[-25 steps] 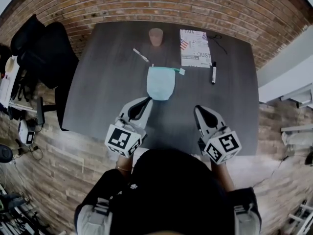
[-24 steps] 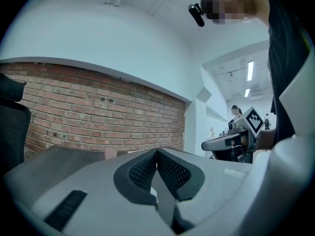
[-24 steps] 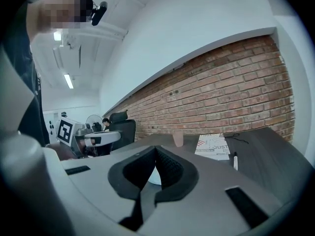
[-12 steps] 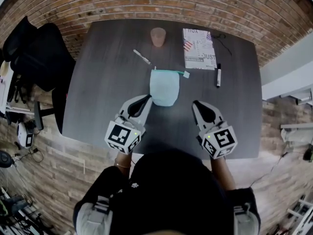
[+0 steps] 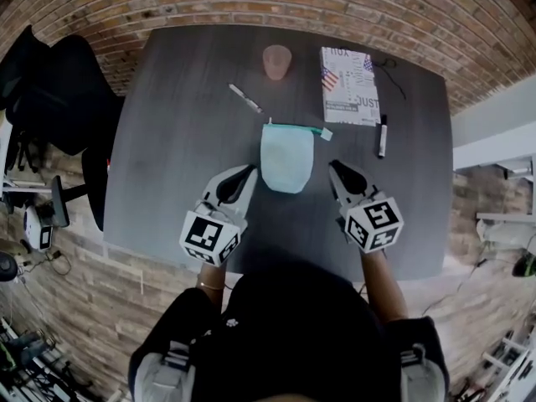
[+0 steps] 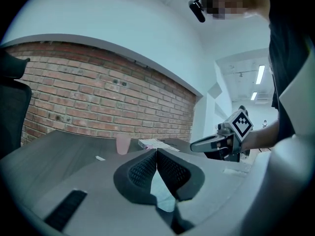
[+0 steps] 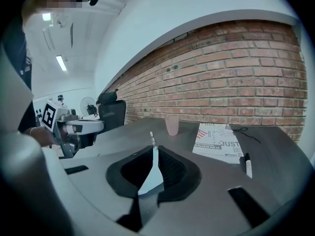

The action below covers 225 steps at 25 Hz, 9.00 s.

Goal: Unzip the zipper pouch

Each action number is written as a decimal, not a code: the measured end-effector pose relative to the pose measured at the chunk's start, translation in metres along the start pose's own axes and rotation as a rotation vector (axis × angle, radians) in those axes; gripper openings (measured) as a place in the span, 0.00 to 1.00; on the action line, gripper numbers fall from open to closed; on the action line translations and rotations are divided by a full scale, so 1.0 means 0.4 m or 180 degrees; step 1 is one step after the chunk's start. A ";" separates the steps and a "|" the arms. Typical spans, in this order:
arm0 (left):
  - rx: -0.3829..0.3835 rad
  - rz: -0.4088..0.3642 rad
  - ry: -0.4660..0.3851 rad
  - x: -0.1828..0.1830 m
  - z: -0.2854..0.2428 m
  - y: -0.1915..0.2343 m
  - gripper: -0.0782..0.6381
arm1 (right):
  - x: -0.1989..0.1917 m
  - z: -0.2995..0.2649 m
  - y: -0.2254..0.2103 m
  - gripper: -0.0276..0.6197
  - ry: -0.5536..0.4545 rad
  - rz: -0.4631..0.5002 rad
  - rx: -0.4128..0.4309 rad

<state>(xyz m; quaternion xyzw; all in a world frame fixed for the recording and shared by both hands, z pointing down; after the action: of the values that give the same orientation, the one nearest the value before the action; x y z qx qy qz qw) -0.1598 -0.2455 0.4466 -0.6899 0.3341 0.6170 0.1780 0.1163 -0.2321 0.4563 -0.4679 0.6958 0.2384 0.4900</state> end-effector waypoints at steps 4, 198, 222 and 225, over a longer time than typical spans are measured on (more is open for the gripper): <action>0.0052 0.0054 0.0038 -0.016 -0.010 0.028 0.12 | -0.016 -0.072 -0.029 0.11 0.0096 -0.0123 0.0069; -0.0170 -0.2634 0.0599 0.004 0.024 -0.308 0.12 | 0.063 0.155 0.228 0.05 -0.0215 0.0264 0.0650; -0.0183 -0.2537 0.0589 0.000 0.022 -0.306 0.12 | 0.045 0.154 0.199 0.05 -0.0217 0.0165 0.0517; -0.0216 -0.2518 0.0600 -0.002 0.026 -0.304 0.12 | 0.043 0.156 0.194 0.05 -0.0204 0.0153 0.0512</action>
<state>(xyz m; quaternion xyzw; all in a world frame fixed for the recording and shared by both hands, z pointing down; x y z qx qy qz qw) -0.0848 -0.1518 0.4252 -0.8242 0.0372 0.4457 0.3474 0.0749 -0.1552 0.4058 -0.4023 0.7077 0.2084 0.5421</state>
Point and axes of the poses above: the fingertips, and each gripper's own axes: z backward along the fingers, y to its left, x out of its top, the point moved 9 cm from there along z, backward along the fingers, and after that the axes turned 1 degree about -z, right-handed, at the moved point
